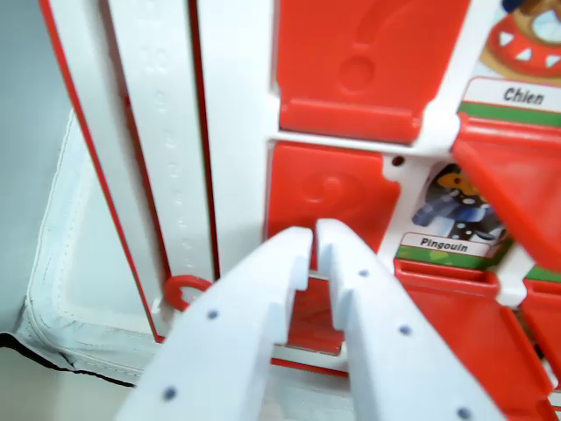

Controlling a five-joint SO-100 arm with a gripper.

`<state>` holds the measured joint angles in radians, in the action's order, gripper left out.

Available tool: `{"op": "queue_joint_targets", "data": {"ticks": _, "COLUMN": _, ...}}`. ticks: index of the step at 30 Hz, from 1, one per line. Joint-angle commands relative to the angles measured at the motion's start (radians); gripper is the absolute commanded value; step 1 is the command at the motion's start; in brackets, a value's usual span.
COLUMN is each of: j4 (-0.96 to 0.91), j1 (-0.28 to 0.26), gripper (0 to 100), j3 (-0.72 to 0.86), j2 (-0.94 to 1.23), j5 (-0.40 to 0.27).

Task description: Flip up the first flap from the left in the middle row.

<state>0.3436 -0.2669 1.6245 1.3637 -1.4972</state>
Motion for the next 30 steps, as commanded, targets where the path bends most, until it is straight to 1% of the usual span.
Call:
{"op": "queue_joint_targets", "data": {"ticks": 1, "j4": 0.035, "j1": 0.0, "gripper": 0, "j3": -0.089, "j2": 0.147, "j5": 0.009}}
{"op": "queue_joint_targets", "data": {"ticks": 5, "j4": 0.126, "j1": 0.003, "gripper": 0, "j3": -0.046, "j2": 0.267, "j5": 0.006}}
{"op": "queue_joint_targets", "data": {"ticks": 6, "j4": 0.153, "j1": 0.006, "gripper": 0, "j3": -0.037, "j2": 0.299, "j5": -0.003}}
{"op": "queue_joint_targets", "data": {"ticks": 8, "j4": 0.227, "j1": 0.017, "gripper": 0, "j3": -0.02, "j2": 0.368, "j5": -0.048}}
{"op": "queue_joint_targets", "data": {"ticks": 10, "j4": 0.298, "j1": 0.032, "gripper": 0, "j3": 0.005, "j2": 0.443, "j5": -0.072}}
{"op": "queue_joint_targets", "data": {"ticks": 12, "j4": 0.35, "j1": 0.058, "gripper": 0, "j3": 0.035, "j2": 0.522, "j5": -0.123}}
{"op": "queue_joint_targets", "data": {"ticks": 14, "j4": 0.4, "j1": 0.091, "gripper": 0, "j3": 0.064, "j2": 0.595, "j5": -0.123}}
{"op": "queue_joint_targets", "data": {"ticks": 19, "j4": 0.503, "j1": 0.184, "gripper": 0, "j3": 0.117, "j2": 0.732, "j5": -0.153}}
{"op": "queue_joint_targets", "data": {"ticks": 22, "j4": 0.6, "j1": 0.225, "gripper": 0, "j3": 0.074, "j2": 0.764, "j5": -0.164}}
{"op": "queue_joint_targets", "data": {"ticks": 27, "j4": 0.808, "j1": 0.264, "gripper": 0, "j3": -0.11, "j2": 0.753, "j5": -0.161}}
{"op": "queue_joint_targets", "data": {"ticks": 30, "j4": 0.828, "j1": 0.279, "gripper": 0, "j3": -0.173, "j2": 0.752, "j5": -0.173}}
